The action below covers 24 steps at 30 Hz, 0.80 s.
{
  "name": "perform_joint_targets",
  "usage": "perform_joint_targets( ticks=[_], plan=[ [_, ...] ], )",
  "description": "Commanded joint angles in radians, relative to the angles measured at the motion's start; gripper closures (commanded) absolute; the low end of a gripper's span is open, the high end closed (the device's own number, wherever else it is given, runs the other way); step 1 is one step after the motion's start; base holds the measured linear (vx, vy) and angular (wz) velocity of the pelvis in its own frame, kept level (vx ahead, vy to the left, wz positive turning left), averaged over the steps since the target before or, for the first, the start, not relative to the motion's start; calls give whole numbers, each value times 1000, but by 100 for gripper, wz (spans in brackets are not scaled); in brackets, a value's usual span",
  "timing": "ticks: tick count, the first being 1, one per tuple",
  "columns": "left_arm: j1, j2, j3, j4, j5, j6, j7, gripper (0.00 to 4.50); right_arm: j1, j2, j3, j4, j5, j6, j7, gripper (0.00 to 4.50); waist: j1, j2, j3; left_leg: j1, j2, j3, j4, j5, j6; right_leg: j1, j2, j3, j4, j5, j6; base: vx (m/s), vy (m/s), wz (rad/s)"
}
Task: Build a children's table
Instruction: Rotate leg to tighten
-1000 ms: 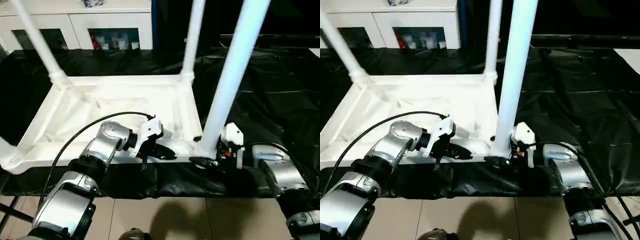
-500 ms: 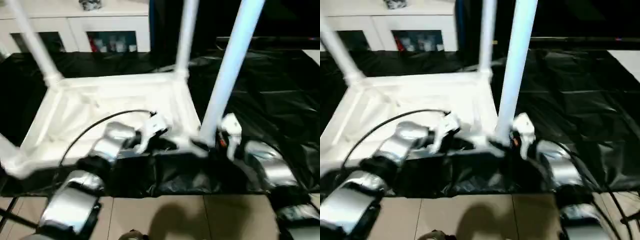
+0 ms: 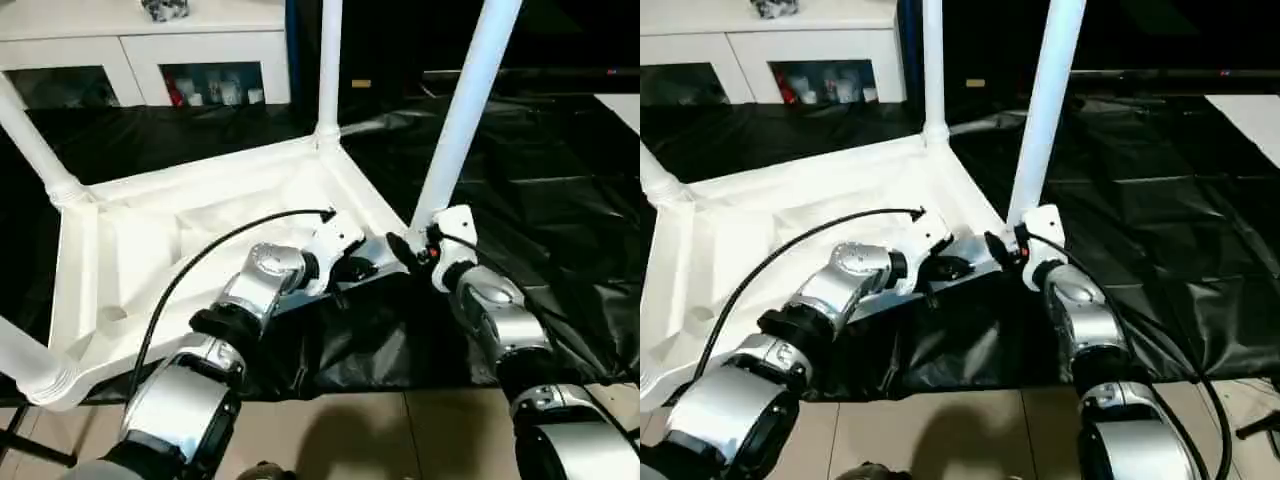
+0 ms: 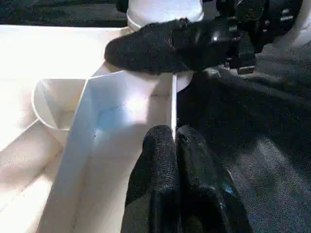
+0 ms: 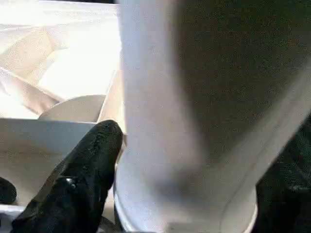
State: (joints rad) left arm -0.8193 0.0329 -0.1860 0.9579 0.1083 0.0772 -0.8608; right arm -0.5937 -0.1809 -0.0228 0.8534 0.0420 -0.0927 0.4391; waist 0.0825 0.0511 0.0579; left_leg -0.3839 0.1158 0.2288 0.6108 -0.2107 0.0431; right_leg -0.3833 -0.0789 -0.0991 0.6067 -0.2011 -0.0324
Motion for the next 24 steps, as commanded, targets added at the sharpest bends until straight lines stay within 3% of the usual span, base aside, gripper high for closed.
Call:
perform_joint_targets(
  ticks=[1, 4, 7, 8, 10, 12, 14, 16, 18, 19, 24],
  plan=[
    [-6, -45, -25, -51, -45, -44, -71, 450, 4, 56, 105, 36, -44, -4, 62, 66, -3, -13, -66, 24, 148, -81, -87, -198, 22, 38, -141, 83, -70, -87, -260, 0, 0, 0],
    [3, -20, -30, -64, -52, -55, -123, 450, 7, 32, 103, 25, -33, -41, 136, 66, 0, -14, -68, 20, 145, -78, -81, -167, 46, 42, -143, 83, -66, -45, -269, 0, 0, 0],
    [15, 10, -35, -85, -64, -70, -201, 450, 30, -2, 121, -19, -9, -70, 279, 66, 6, -18, -71, 14, 146, -75, -73, -126, 93, 47, -141, 77, -57, 0, -272, 0, 0, 0],
    [24, 30, -41, -101, -72, -74, -253, 450, 55, -27, 142, -62, 12, -62, 387, 66, 9, -17, -72, 13, 149, -75, -72, -110, 120, 45, -137, 75, -52, 22, -273, 0, 0, 0],
    [29, 43, -44, -109, -75, -77, -281, 450, 74, -45, 159, -91, 23, -54, 456, 66, 11, -20, -69, 12, 150, -74, -72, -117, 136, 40, -136, 76, -54, 10, -272, 0, 0, 0],
    [33, 58, -46, -117, -78, -79, -317, 450, 100, -70, 181, -128, 36, -48, 539, 66, 14, -19, -66, 14, 150, -75, -73, -152, 119, 38, -138, 77, -63, -62, -264, 0, 0, 0],
    [37, 70, -48, -122, -80, -83, -345, 450, 120, -90, 198, -157, 48, -42, 601, 66, 15, -16, -60, 18, 154, -78, -81, -207, 81, 35, -139, 80, -75, -170, -250, 0, 0, 0],
    [41, 91, -55, -125, -80, -83, -384, 450, 142, -116, 213, -195, 68, -26, 670, 66, 19, -13, -59, 25, 158, -79, -85, -229, 58, 32, -136, 82, -78, -204, -240, 0, 0, 0],
    [46, 108, -61, -133, -83, -77, -419, 450, 153, -132, 218, -217, 83, -7, 721, 66, 18, -14, -61, 25, 159, -80, -90, -234, 44, 33, -135, 82, -74, -185, -245, 0, 0, 0],
    [46, 110, -62, -135, -83, -76, -423, 450, 155, -134, 218, -221, 85, -4, 729, 90, 19, -14, -62, 24, 158, -79, -89, -224, 43, 34, -137, 83, -70, -158, -253, 0, 0, 0],
    [55, 135, -67, -151, -85, -63, -487, 450, 178, -159, 221, -273, 108, 44, 815, 123, 30, -13, -63, 19, 155, -78, -83, -185, 61, 37, -142, 83, -69, -117, -258, 0, 0, 0]
  ],
)
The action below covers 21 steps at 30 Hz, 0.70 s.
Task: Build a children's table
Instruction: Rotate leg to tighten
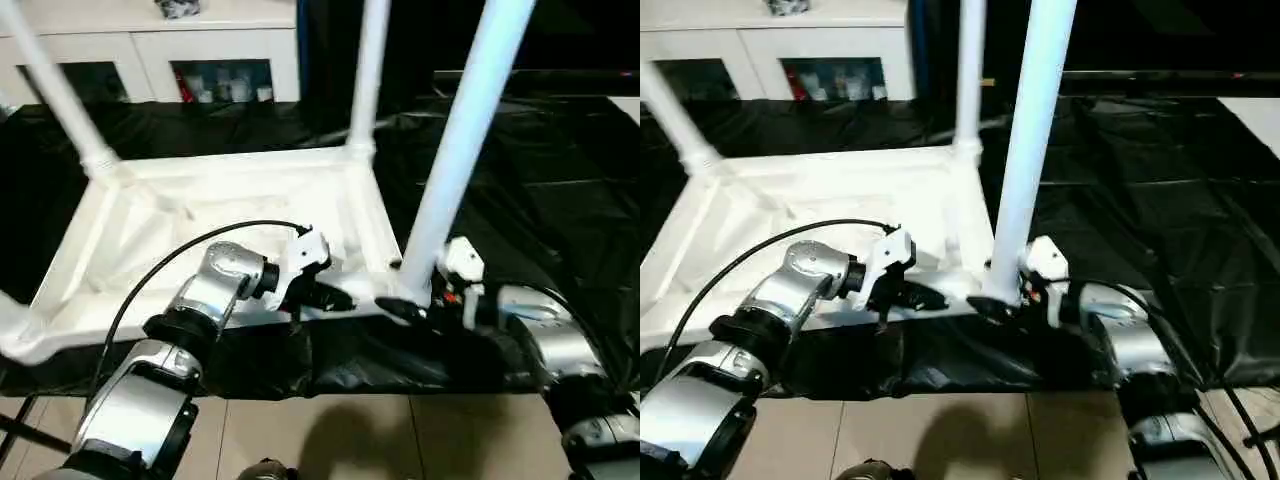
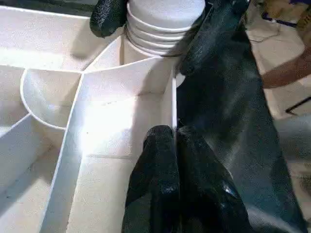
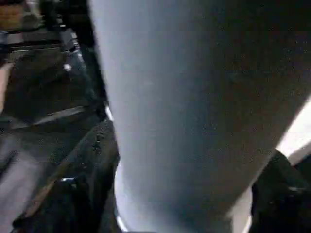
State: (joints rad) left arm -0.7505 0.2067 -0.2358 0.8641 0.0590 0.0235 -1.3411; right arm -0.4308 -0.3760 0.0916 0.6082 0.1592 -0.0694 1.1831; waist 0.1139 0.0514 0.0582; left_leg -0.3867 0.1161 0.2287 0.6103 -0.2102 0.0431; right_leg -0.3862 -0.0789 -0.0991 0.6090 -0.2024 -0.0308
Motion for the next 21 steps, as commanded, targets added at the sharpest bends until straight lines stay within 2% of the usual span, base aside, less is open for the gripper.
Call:
perform_joint_targets(
  ticks=[1, 4, 6, 8, 11, 12, 13, 14, 15, 16, 18, 19, 21],
  plan=[
    [-12, -34, -18, -61, -35, -5, -17, 450, 19, 33, 107, -37, -6, 29, 81, 123, 1, -13, -65, 23, 156, -79, -83, -186, 60, 38, -141, 82, -71, -119, -258, 0, 0, 0],
    [-8, -28, -21, -67, -38, 1, -34, 450, 25, 25, 111, -58, 4, 47, 93, 152, 1, -13, -63, 26, 157, -79, -85, -207, 44, 36, -143, 83, -74, -151, -256, 0, 0, 0],
    [-6, -33, -19, -66, -37, 0, -22, 450, 28, 27, 111, -66, 4, 57, 98, 152, 2, -14, -63, 27, 157, -80, -86, -216, 33, 36, -142, 83, -76, -168, -253, 0, 0, 0],
    [-5, -38, -16, -65, -36, -2, -8, 450, 30, 30, 109, -71, 3, 62, 96, 171, 2, -15, -64, 26, 157, -80, -86, -206, 31, 37, -143, 84, -74, -157, -253, 0, 0, 0],
    [-15, -59, -2, -47, -27, 7, 54, 450, 25, 52, 96, -59, -14, 84, 39, 173, 1, -15, -63, 26, 157, -79, -86, -201, 32, 36, -142, 84, -74, -153, -253, 0, 0, 0],
    [-21, -69, 3, -39, -24, 15, 78, 450, 18, 64, 91, -45, -29, 83, 1, 173, 0, -18, -61, 26, 156, -79, -87, -210, 28, 35, -142, 84, -77, -172, -250, 0, 0, 0],
    [-39, -95, 16, -12, -14, 27, 156, 450, 0, 94, 85, -1, -68, 77, -101, 174, -1, -16, -59, 28, 156, -81, -87, -226, 15, 33, -145, 84, -81, -207, -245, 0, 0, 0],
    [-39, -95, 16, -12, -14, 27, 156, 450, 0, 94, 85, -1, -68, 77, -101, 174, -8, -17, -56, 31, 154, -83, -90, -254, -4, 30, -146, 85, -88, -254, -241, 0, 0, 0],
    [-53, -113, 26, 8, -7, 35, 217, 450, -15, 113, 80, 32, -92, 79, -174, 175, -8, -18, -54, 33, 153, -85, -89, -270, -10, 31, -147, 86, -93, -285, -234, 0, 0, 0],
    [-67, -133, 33, 29, 1, 41, 276, 450, -34, 136, 75, 71, -116, 83, -255, 175, -14, -15, -52, 39, 153, -86, -90, -295, -34, 22, -148, 90, -97, -332, -229, 0, 0, 0],
    [-92, -168, 45, 61, 9, 58, 367, 450, -65, 173, 73, 133, -154, 94, -375, 175, -22, -17, -51, 41, 150, -93, -92, -325, -54, 26, -149, 89, -105, -392, -207, 0, 0, 0],
    [-103, -190, 50, 74, 12, 70, 416, 450, -82, 198, 71, 160, -167, 115, -441, 176, -25, -14, -50, 41, 150, -94, -92, -327, -57, 26, -151, 91, -107, -391, -202, 0, 0, 0],
    [-114, -215, 55, 85, 13, 81, 467, 450, -105, 231, 55, 194, -170, 149, -532, 176, -34, -16, -52, 36, 151, -94, -96, -323, -53, 29, -145, 90, -104, -357, -201, 0, 0, 0]
  ],
)
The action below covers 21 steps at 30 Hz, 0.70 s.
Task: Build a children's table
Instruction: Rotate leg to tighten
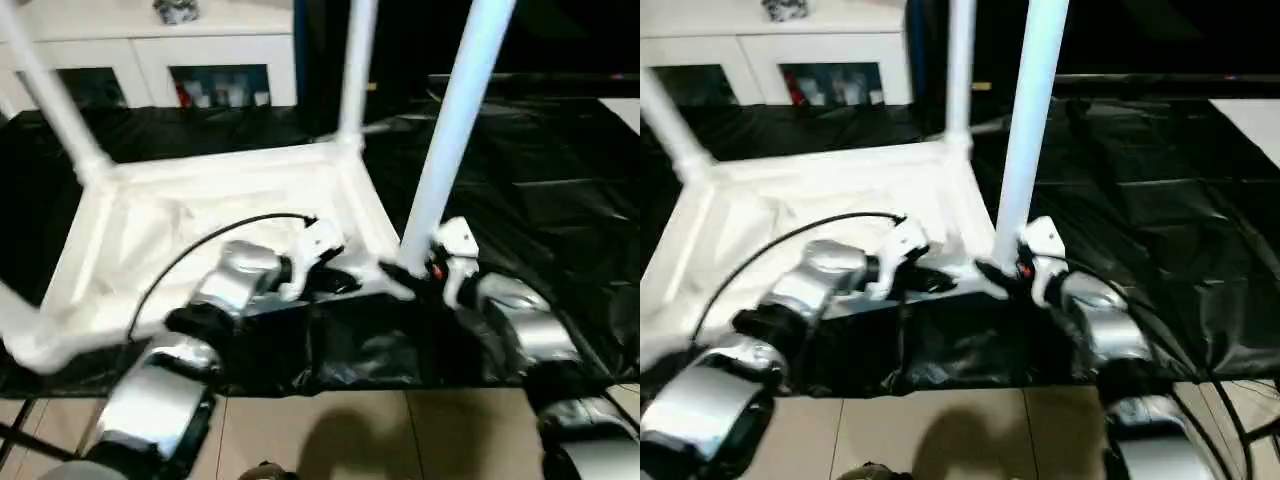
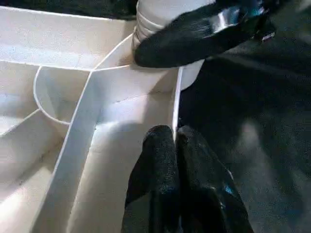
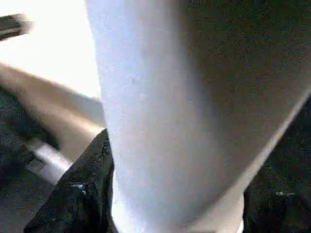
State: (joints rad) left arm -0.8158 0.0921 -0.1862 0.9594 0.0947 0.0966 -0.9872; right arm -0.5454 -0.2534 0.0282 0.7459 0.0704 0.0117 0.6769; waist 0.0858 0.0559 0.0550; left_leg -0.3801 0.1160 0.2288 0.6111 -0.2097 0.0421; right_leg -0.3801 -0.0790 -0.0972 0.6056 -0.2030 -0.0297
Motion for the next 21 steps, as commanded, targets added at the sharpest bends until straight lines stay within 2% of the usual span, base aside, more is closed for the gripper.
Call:
perform_joint_targets(
  ticks=[1, 2, 3, 4, 5, 7, 9, 12, 14, 15, 16, 18, 21],
  plan=[
    [-54, -114, 9, -4, -21, 13, 142, 450, -4, 128, 109, 77, -81, 86, -77, 176, -9, -17, -52, 31, 151, -91, -98, -304, -50, 20, -143, 90, -95, -311, -213, 0, 0, 0],
    [-58, -136, 13, 0, -18, 18, 184, 450, -24, 151, 101, 112, -92, 101, -153, 176, -9, -16, -53, 30, 150, -91, -98, -297, -48, 22, -143, 88, -93, -291, -217, 0, 0, 0],
    [-58, -143, 13, 0, -17, 19, 192, 450, -29, 156, 102, 122, -99, 99, -172, 176, -13, -19, -55, 24, 146, -88, -95, -271, -36, 28, -144, 87, -90, -243, -227, 0, 0, 0],
    [-58, -151, 13, 2, -13, 18, 198, 450, -36, 162, 104, 137, -111, 79, -188, 176, -12, -18, -56, 25, 144, -86, -92, -264, -29, 27, -145, 88, -90, -231, -228, 0, 0, 0],
    [-59, -153, 14, 4, -11, 17, 202, 450, -39, 165, 103, 144, -117, 66, -191, 176, -12, -18, -57, 21, 141, -84, -88, -240, -8, 32, -147, 89, -88, -204, -235, 0, 0, 0],
    [-58, -156, 14, 5, -12, 13, 196, 450, -40, 169, 96, 147, -110, 45, -180, 120, -10, -20, -58, 17, 140, -81, -84, -210, 23, 35, -146, 87, -89, -184, -234, 0, 0, 0],
    [-50, -151, 8, -2, -16, -4, 153, 450, -36, 166, 76, 134, -77, 25, -133, 103, -8, -19, -58, 17, 143, -81, -86, -196, 40, 35, -142, 83, -86, -178, -231, 0, 0, 0],
    [-45, -141, 1, -8, -22, -22, 115, 450, -33, 155, 75, 119, -65, 3, -103, 71, -8, -16, -58, 21, 149, -83, -91, -216, 38, 32, -138, 82, -86, -191, -232, 0, 0, 0],
    [-39, -129, -1, -16, -27, -33, 86, 450, -29, 138, 80, 106, -67, -35, -83, 56, -10, -15, -62, 21, 150, -83, -92, -211, 29, 33, -138, 82, -78, -141, -240, 0, 0, 0],
    [-33, -120, -4, -23, -29, -40, 61, 450, -25, 126, 84, 97, -64, -55, -62, 56, -10, -15, -64, 20, 150, -81, -90, -190, 37, 35, -138, 81, -72, -92, -249, 0, 0, 0],
    [-27, -109, -8, -33, -32, -46, 30, 450, -17, 111, 87, 81, -53, -72, -23, 56, -10, -15, -64, 20, 150, -81, -90, -190, 37, 35, -138, 81, -72, -92, -249, 0, 0, 0],
    [-15, -91, -15, -50, -38, -56, -19, 450, -1, 90, 91, 53, -35, -97, 39, 56, -4, -15, -70, 14, 149, -77, -81, -129, 84, 42, -141, 76, -58, 19, -269, 0, 0, 0],
    [12, -46, -34, -89, -48, -70, -138, 450, 42, 40, 105, -16, 12, -110, 211, 56, 1, -18, -71, 10, 149, -75, -73, -93, 136, 42, -139, 73, -50, 80, -277, 0, 0, 0]
  ],
)
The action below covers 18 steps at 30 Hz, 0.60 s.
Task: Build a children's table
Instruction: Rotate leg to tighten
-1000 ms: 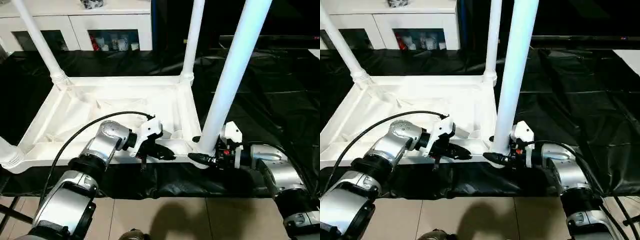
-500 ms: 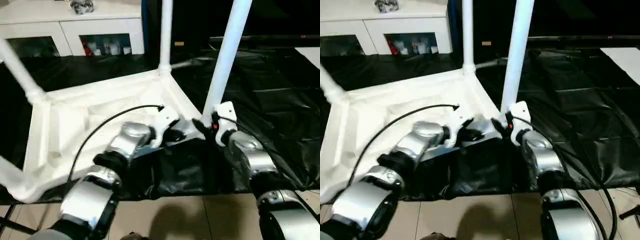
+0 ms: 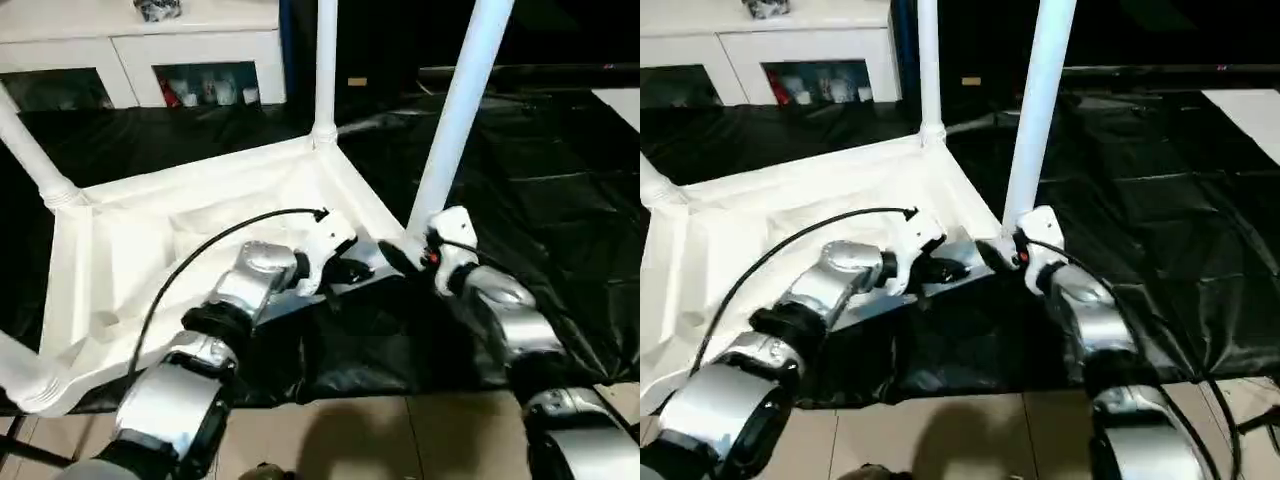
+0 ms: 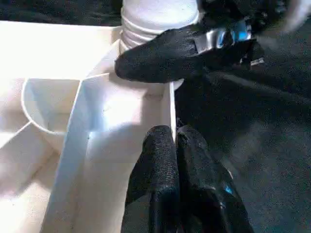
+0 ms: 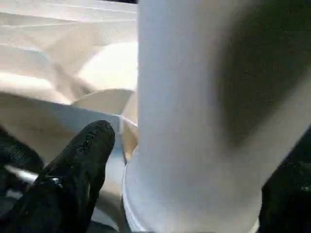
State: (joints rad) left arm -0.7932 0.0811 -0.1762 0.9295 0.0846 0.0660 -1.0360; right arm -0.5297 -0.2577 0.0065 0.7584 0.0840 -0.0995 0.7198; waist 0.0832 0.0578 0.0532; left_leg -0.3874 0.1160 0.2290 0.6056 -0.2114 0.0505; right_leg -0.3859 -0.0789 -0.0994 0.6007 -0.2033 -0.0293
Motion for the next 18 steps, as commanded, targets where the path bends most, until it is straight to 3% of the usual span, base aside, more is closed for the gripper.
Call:
perform_joint_targets(
  ticks=[1, 2, 4, 7, 8, 11, 13, 18],
  plan=[
    [-5, -24, -47, -69, -42, -39, -120, 450, 39, 28, 136, -46, 5, 3, 216, 56, 6, -21, -69, 16, 148, -74, -65, -90, 137, 49, -140, 74, -44, 82, -277, 0, 0, 0],
    [-2, -18, -48, -74, -44, -40, -134, 450, 45, 19, 141, -56, 9, 5, 241, 56, 13, -18, -69, 17, 152, -75, -65, -89, 148, 44, -139, 74, -45, 68, -274, 0, 0, 0],
    [6, -2, -53, -89, -51, -41, -175, 450, 65, -8, 157, -86, 23, 9, 309, 56, 12, -22, -65, 19, 153, -75, -70, -126, 135, 42, -138, 75, -54, -5, -269, 0, 0, 0],
    [20, 27, -65, -114, -58, -34, -253, 450, 92, -44, 173, -130, 47, 19, 410, 56, 18, -18, -60, 23, 157, -77, -77, -177, 96, 41, -139, 78, -65, -104, -257, 0, 0, 0],
    [25, 38, -69, -121, -58, -36, -276, 450, 100, -57, 179, -146, 54, 27, 446, 80, 20, -17, -59, 27, 160, -79, -81, -200, 72, 38, -138, 80, -68, -140, -251, 0, 0, 0],
    [34, 62, -78, -135, -58, -32, -317, 450, 119, -86, 194, -186, 66, 51, 514, 89, 22, -16, -59, 30, 161, -78, -86, -208, 46, 36, -136, 81, -64, -127, -258, 0, 0, 0],
    [37, 69, -80, -140, -59, -30, -329, 450, 124, -93, 198, -198, 68, 57, 532, 118, 24, -18, -59, 30, 159, -77, -85, -204, 43, 36, -139, 82, -63, -118, -261, 0, 0, 0],
    [48, 98, -85, -159, -59, -16, -380, 450, 148, -121, 214, -243, 75, 86, 603, 148, 33, -18, -63, 26, 156, -77, -77, -152, 68, 39, -141, 81, -58, -71, -259, 0, 0, 0]
  ],
)
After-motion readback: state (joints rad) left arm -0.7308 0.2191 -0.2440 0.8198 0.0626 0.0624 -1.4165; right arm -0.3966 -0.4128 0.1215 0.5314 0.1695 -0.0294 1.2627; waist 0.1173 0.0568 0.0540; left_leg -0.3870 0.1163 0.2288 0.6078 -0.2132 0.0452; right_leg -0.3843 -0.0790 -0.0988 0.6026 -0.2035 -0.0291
